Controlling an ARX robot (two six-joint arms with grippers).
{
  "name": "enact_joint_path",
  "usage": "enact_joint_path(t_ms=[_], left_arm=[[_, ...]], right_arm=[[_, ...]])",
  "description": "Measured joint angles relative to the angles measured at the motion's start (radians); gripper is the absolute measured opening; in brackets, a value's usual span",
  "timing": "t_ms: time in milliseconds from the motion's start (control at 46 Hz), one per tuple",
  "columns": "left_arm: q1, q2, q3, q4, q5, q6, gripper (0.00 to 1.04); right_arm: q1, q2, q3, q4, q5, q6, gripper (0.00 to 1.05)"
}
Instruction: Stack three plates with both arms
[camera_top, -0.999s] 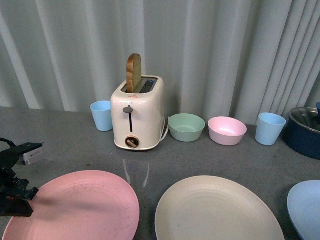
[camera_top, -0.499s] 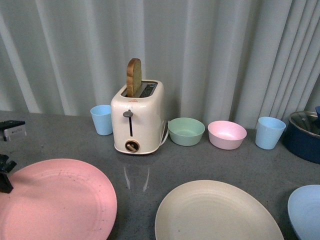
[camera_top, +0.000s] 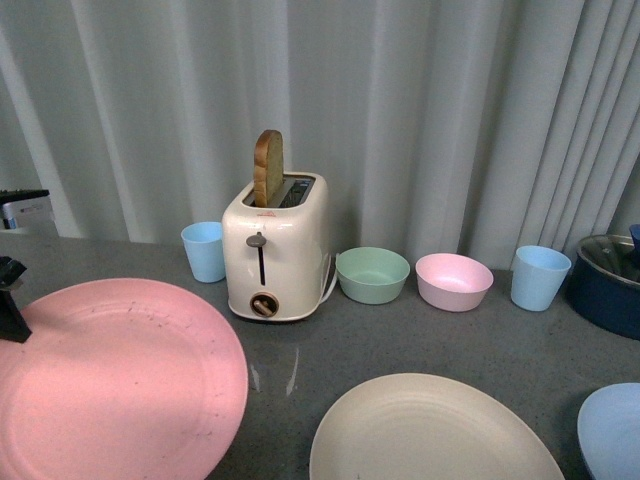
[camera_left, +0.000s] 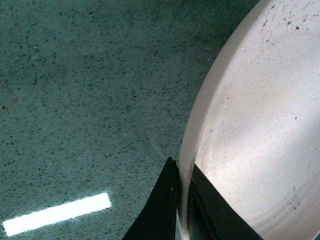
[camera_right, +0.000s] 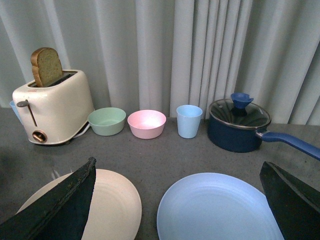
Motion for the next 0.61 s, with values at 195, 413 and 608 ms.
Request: enact_joint_path(t_ms=[195,413,608], left_arm=[[-0.132,-0.085,-0.04,-0.009,0.031,-0.064,0.04],[-0.311,-0.114,-0.045,-0.03,0.022,-0.118,0.04],[-0.43,-0.085,0.016,-0.048,-0.008,-0.193,0.04]], right_arm=[[0.0,0.0,0.0,0.0,0.0,0.0,0.97],[0.0,0.0,0.0,0.0,0.0,0.0,0.97],[0.0,0.0,0.0,0.0,0.0,0.0,0.97]])
